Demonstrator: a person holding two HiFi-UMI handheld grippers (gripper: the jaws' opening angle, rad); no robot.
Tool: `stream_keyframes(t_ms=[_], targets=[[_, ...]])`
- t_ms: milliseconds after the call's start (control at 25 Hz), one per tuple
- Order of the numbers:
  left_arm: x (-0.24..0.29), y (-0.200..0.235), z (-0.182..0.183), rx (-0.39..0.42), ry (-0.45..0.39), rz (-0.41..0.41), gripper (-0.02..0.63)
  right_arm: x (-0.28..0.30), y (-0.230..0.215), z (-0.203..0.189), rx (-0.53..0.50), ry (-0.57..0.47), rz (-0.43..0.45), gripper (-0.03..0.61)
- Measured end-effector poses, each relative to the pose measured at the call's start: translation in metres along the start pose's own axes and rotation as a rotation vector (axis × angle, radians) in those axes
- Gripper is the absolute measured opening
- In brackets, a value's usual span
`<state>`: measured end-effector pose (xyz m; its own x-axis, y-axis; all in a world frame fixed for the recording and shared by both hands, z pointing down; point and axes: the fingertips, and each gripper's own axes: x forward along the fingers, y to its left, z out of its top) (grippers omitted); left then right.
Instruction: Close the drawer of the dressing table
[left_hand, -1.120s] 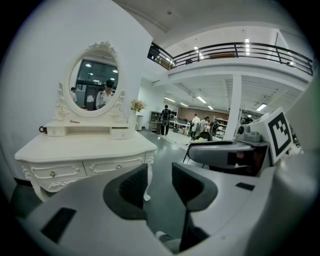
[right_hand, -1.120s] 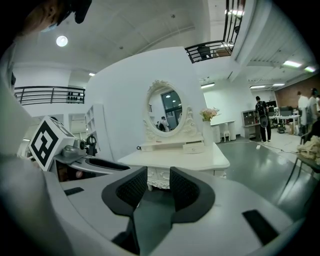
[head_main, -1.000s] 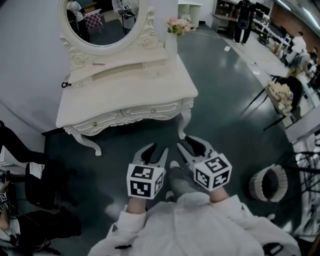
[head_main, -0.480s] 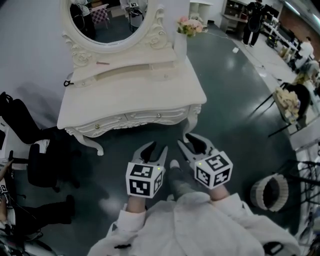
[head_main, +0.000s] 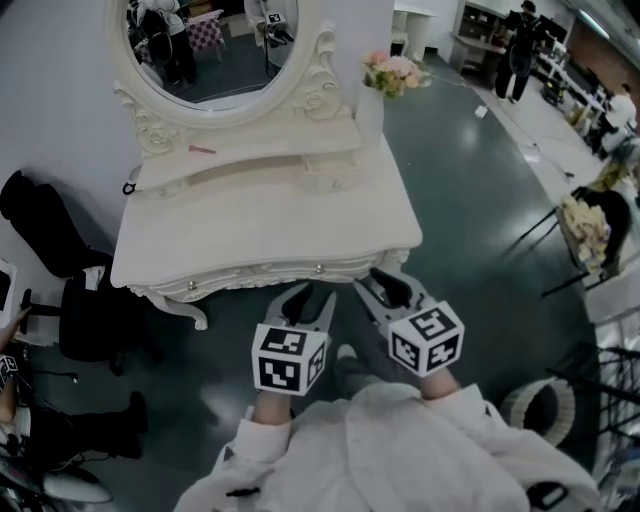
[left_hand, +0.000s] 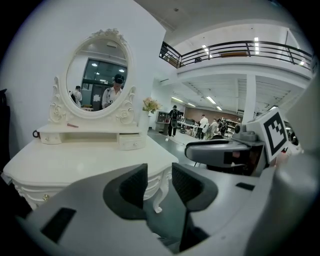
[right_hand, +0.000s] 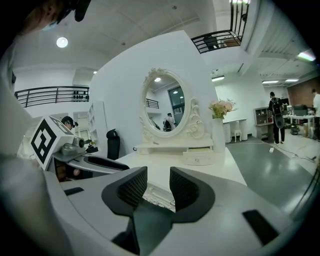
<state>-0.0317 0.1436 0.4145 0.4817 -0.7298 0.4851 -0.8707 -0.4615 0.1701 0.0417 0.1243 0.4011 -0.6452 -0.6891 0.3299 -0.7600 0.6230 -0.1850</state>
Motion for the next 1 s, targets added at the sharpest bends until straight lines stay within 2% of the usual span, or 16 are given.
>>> stream_keyframes(t_ms=[480,680,1000], targets=[[0.080,0.043,0.070,0.004,-0.029,0.056,0.133,0.073,-0.067,0.052,-0.036,-0.021,0.090,0.118],[0.104,0.046,0.071,-0.017,-0.005,0.055,0.133,0.087,-0.090,0.054,-0.026,-0.006,0.099,0.118],[0.116,0.049,0.067,-0.036,0.030,0.075,0.133,0.093,-0.101,0.047,0.005,0.013,0.125,0.118]])
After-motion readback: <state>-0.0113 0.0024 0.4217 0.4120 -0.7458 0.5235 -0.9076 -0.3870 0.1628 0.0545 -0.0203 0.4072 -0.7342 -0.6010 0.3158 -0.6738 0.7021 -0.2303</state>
